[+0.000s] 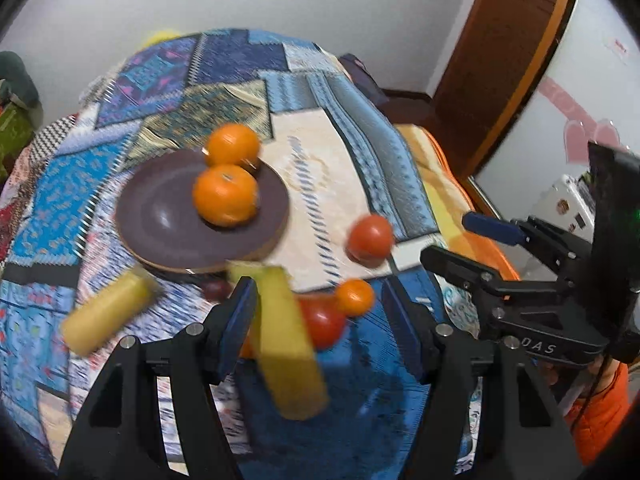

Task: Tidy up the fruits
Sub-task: 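Move both grippers toward the red tomatoes beside the plate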

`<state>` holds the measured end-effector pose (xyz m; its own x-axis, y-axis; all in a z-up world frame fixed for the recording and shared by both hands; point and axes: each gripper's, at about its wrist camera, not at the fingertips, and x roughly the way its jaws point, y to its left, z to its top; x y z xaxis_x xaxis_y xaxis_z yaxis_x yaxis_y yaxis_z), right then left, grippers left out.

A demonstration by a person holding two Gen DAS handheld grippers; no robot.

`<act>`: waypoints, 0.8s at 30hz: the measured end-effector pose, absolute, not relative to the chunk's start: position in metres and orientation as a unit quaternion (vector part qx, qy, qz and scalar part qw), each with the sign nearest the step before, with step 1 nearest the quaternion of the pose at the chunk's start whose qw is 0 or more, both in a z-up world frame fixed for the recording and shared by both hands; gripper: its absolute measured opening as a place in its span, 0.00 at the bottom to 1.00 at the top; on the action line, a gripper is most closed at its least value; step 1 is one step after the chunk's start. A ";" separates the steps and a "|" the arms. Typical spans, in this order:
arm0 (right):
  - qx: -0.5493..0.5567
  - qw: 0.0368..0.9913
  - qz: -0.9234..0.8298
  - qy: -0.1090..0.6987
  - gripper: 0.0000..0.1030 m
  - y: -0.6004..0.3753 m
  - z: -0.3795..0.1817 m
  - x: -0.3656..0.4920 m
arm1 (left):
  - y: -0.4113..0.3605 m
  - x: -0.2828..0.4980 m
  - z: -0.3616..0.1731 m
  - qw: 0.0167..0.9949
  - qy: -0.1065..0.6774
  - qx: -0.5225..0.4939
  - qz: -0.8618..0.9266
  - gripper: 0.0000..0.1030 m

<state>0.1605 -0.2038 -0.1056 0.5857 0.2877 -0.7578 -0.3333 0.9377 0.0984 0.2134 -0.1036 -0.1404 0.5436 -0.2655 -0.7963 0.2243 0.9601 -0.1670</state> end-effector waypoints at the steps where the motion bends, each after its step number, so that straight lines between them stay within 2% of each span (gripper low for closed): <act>1: -0.026 0.890 0.173 0.420 0.64 -0.207 -0.106 0.158 | -0.108 0.213 -0.144 0.876 0.461 -0.023 -0.141 0.62; 9: -0.007 0.889 0.172 0.425 0.64 -0.221 -0.110 0.150 | -0.122 0.209 -0.167 0.861 0.483 -0.049 -0.154 0.61; 16: -0.010 0.888 0.179 0.424 0.64 -0.212 -0.113 0.145 | -0.109 0.212 -0.175 0.864 0.486 -0.032 -0.128 0.36; 24: -0.003 0.886 0.183 0.426 0.64 -0.207 -0.114 0.143 | -0.077 0.210 -0.165 0.875 0.477 -0.013 -0.081 0.35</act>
<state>0.1434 -0.2071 -0.1145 0.5709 0.3211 -0.7556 -0.3269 0.9332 0.1495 0.2099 -0.0772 -0.1647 0.5326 -0.1539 -0.8322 0.1287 0.9866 -0.1001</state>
